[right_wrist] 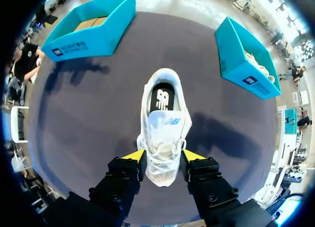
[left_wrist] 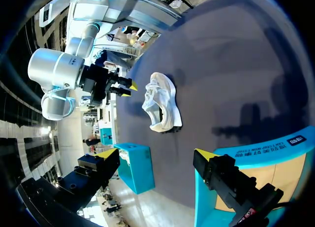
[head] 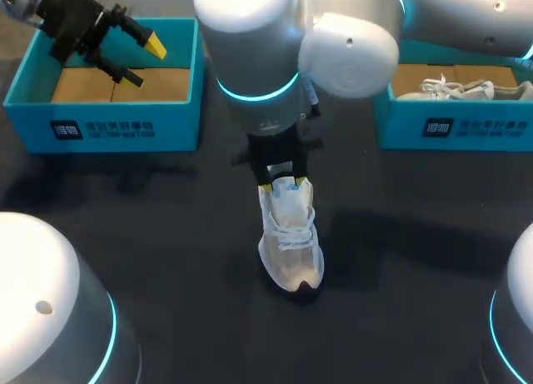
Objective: Take the shoe out of the shoebox, open the shoe tongue, remove and reinsert the insole, then place the shoe into the shoebox
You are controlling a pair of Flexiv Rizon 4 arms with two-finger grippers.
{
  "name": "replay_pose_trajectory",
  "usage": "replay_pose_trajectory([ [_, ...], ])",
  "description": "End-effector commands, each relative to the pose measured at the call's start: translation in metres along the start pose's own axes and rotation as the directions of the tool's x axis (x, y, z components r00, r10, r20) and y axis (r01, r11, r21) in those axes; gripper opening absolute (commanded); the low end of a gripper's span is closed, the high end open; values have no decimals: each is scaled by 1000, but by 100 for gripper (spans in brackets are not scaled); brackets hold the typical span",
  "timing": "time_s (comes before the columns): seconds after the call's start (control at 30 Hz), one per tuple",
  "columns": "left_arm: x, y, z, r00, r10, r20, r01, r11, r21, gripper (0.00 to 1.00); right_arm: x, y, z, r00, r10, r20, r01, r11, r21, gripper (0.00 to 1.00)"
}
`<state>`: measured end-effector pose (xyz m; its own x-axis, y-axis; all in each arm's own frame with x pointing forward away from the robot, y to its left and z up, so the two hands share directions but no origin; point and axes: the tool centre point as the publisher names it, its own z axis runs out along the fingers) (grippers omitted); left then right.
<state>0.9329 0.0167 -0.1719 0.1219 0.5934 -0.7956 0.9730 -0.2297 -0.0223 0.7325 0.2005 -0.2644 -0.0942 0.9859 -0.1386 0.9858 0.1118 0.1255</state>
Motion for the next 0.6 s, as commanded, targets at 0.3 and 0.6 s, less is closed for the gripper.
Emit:
replay_pose_trajectory([
  [0.3, 0, 0, -1, 1000, 1, -2, -1, 1000, 2, 100, -5, -3, 25, 999, 25, -42, -24, 1000, 13, 41],
  [0.6, 0, 0, -1, 1000, 1, -2, -1, 1000, 2, 100, -9, 6, 55, 998, 29, -60, -25, 997, 69, 40],
])
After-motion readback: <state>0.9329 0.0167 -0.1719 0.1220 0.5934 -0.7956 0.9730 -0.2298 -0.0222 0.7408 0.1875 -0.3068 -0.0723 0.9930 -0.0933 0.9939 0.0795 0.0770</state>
